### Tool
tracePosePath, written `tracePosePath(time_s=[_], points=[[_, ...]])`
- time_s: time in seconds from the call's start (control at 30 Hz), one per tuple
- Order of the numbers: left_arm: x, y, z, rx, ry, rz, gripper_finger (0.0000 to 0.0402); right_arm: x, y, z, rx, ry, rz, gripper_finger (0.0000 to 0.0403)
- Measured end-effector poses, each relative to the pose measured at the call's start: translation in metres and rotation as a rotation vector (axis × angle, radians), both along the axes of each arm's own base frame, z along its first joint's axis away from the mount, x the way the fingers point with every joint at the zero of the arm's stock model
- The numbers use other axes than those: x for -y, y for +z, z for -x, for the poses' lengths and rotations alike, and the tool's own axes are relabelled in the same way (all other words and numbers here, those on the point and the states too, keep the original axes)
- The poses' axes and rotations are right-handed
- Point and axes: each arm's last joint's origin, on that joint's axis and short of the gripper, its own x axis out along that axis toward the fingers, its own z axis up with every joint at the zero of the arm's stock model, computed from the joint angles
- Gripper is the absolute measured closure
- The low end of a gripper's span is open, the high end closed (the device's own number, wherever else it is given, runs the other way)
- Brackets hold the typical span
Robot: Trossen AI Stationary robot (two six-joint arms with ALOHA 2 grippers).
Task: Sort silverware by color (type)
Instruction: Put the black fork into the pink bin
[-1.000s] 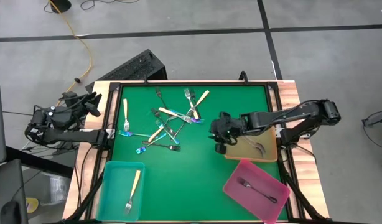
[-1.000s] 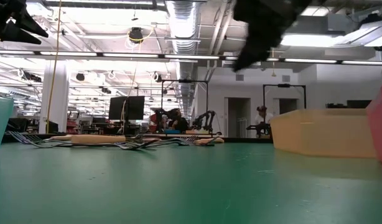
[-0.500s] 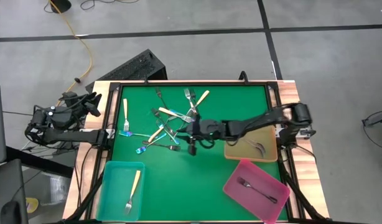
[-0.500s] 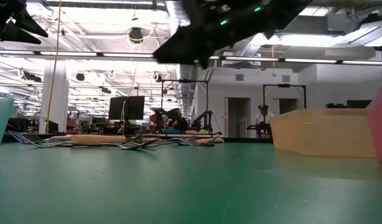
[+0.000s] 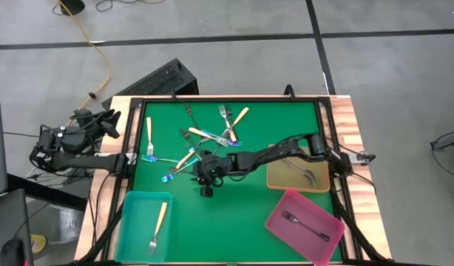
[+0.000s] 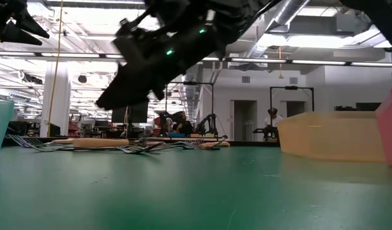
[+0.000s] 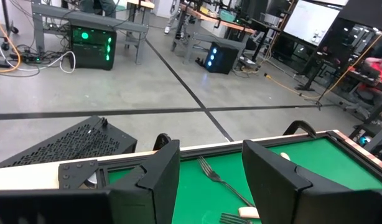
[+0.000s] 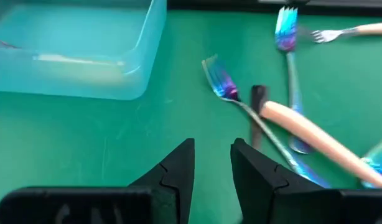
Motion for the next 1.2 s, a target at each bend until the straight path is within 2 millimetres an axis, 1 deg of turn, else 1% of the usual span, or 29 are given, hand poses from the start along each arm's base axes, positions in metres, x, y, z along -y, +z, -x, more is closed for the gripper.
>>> tracePosePath(time_s=[0.17,0.27,0.57,0.8,1.03,1.2], points=[[0.000,0.000,0.000,-0.001,0.000,0.000,0.0243,0.002,-0.022,-0.010,-0.092,-0.009,0.009,0.0276],[0.000,0.000,0.000,-0.001,0.000,0.000,0.0243,0.008,-0.028,-0.011,-0.106,-0.056,0.036,0.0276],[0.000,0.000,0.000,-0.001,0.000,0.000,0.0243,0.019,-0.030,-0.010,-0.142,-0.106,0.044,0.0276],[0.000,0.000,0.000,-0.001,-0.001,0.000,0.0243,0.020,-0.032,-0.009,-0.160,-0.114,0.041,0.0276],[0.000,0.000,0.000,-0.001,-0.001,0.000,0.0243,0.026,-0.033,-0.009,-0.163,-0.145,0.014,0.0276],[0.000,0.000,0.000,-0.001,-0.001,0.000,0.0243,0.026,-0.043,-0.005,-0.157,-0.153,0.011,0.0276]])
